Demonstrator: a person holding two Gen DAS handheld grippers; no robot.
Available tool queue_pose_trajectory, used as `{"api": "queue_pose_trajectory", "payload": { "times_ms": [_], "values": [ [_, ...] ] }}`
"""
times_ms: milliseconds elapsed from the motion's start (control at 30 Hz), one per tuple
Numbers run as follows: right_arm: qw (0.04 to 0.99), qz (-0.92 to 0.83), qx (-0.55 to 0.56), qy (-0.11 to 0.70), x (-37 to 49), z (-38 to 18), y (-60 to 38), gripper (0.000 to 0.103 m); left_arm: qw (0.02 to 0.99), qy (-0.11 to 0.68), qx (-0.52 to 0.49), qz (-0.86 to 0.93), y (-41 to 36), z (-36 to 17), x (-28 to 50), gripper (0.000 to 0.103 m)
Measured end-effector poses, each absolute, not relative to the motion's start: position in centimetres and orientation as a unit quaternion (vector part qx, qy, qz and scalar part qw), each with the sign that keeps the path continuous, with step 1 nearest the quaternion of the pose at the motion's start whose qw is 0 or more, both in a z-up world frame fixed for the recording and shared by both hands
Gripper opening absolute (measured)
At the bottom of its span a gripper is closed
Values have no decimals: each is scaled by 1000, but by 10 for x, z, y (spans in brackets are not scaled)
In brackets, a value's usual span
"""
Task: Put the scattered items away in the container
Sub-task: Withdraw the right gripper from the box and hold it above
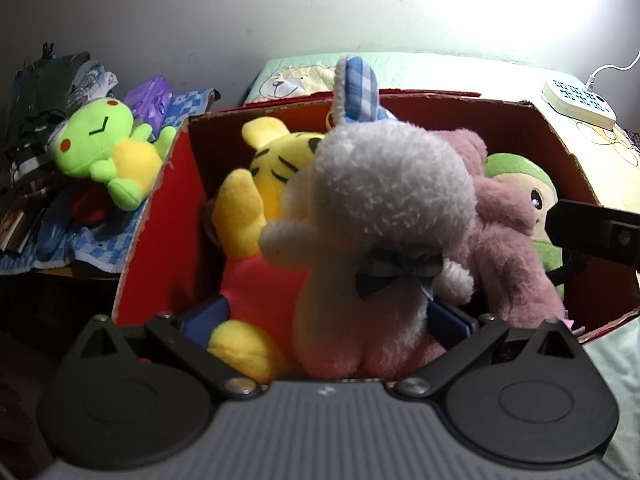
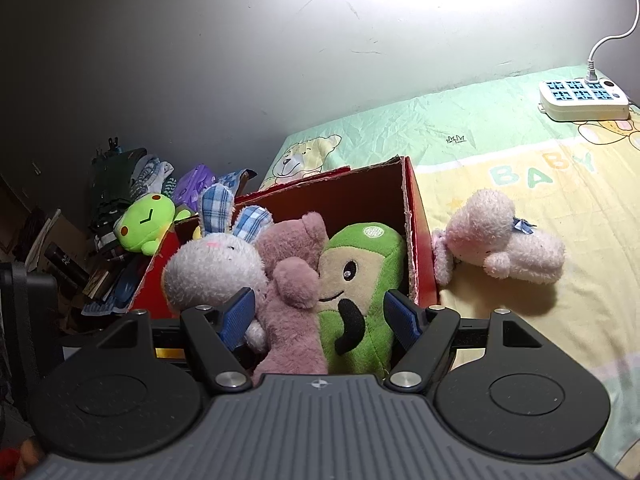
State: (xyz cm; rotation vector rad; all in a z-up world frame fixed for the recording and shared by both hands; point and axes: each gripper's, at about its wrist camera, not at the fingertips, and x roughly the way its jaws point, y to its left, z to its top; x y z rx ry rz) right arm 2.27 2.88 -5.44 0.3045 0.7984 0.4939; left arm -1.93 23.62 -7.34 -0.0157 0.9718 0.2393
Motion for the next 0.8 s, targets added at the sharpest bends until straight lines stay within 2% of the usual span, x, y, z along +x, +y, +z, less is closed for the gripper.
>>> {"api": "queue_pose_trajectory", "payload": {
  "times_ms": [800],
  "values": [
    [884,250,144,367,22,-42,12,74,876,463,-25,133,236,-55,-23,102]
  ]
}}
